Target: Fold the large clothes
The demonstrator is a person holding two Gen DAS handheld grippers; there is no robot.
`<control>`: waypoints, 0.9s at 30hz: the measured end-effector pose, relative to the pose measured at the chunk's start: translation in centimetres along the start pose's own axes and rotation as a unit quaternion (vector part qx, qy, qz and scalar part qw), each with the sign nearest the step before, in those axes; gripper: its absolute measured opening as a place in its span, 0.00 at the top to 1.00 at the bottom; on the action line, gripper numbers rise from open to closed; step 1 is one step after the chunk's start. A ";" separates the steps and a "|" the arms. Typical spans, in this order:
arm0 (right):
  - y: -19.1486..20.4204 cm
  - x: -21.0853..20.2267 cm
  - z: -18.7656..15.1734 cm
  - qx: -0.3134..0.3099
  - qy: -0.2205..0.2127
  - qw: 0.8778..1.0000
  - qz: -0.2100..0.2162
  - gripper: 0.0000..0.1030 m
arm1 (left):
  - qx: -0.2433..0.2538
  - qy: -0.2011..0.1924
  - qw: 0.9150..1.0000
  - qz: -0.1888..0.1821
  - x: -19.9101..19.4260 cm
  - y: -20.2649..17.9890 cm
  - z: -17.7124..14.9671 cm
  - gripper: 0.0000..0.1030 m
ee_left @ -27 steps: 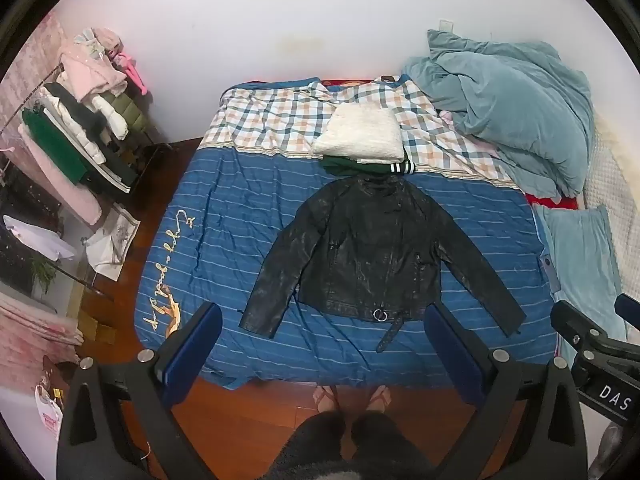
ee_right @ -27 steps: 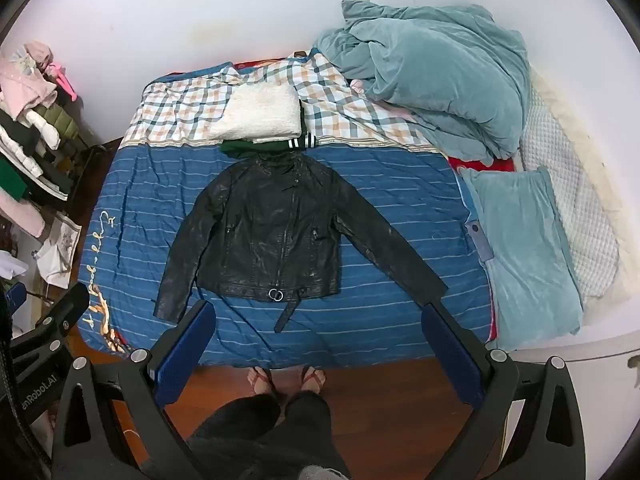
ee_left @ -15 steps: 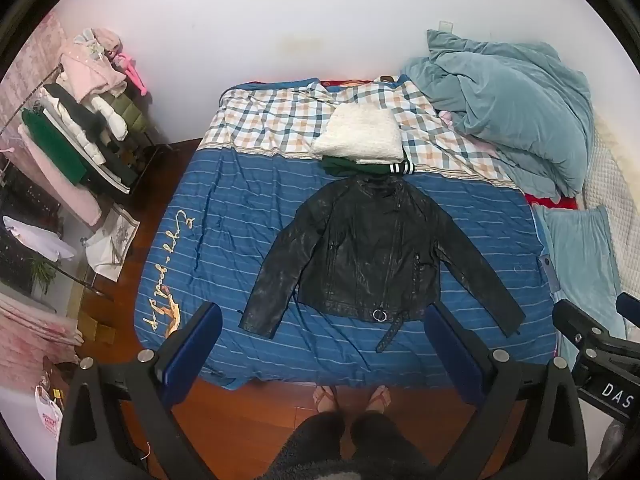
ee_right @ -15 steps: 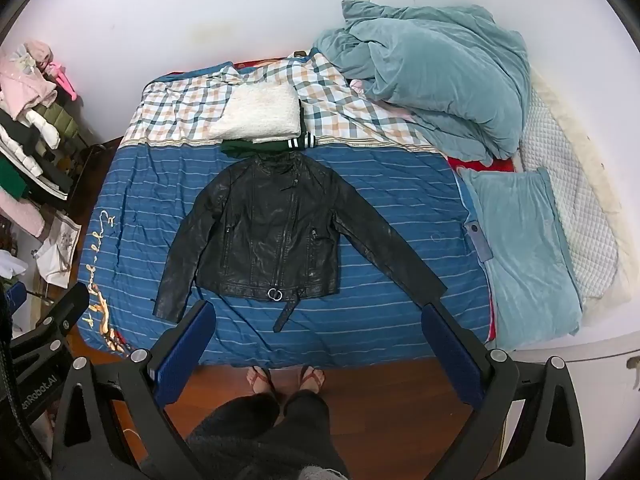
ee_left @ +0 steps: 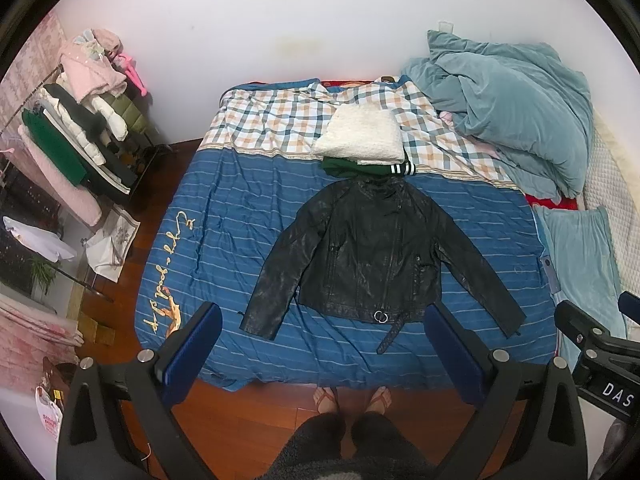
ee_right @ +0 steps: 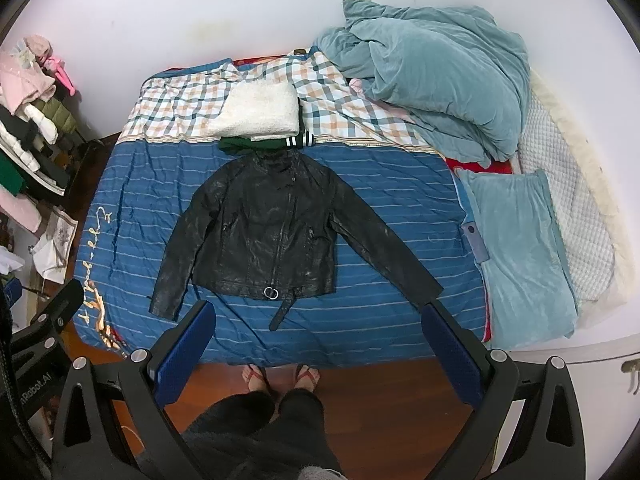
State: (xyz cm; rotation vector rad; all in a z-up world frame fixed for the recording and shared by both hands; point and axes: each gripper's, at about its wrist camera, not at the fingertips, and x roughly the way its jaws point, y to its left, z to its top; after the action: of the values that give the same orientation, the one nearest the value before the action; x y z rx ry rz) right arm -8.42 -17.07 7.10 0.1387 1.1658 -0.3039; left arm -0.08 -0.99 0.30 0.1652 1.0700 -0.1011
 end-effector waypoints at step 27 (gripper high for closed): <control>1.0 -0.2 0.2 -0.011 -0.002 1.000 -0.008 0.00 | -0.001 0.000 1.000 -0.001 0.4 0.3 -0.3 0.00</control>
State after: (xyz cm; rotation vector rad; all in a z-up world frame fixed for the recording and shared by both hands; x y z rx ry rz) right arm -7.96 -16.21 7.29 0.1092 1.1664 -0.3057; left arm -0.08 -0.62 -0.20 0.1623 1.0697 -0.1019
